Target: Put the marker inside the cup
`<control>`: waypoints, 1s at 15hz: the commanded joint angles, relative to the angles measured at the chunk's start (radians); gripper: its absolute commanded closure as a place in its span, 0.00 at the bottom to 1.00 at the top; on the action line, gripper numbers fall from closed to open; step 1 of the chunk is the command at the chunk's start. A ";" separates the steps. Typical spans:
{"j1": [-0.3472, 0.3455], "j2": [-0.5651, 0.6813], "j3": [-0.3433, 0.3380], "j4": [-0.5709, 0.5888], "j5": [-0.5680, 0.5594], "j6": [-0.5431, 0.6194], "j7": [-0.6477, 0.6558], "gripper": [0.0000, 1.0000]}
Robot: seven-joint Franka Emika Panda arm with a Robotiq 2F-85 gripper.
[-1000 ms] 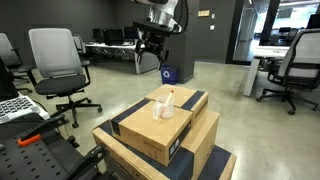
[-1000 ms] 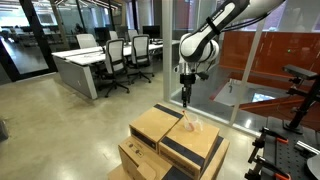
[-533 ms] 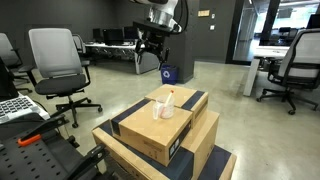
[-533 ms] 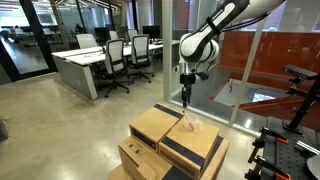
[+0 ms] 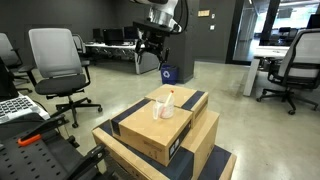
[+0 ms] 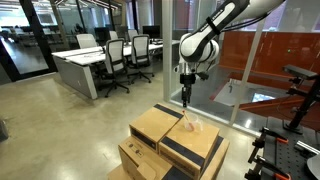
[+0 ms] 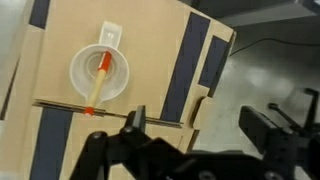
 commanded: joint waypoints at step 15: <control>0.079 -0.041 -0.082 -0.031 -0.152 0.024 0.230 0.00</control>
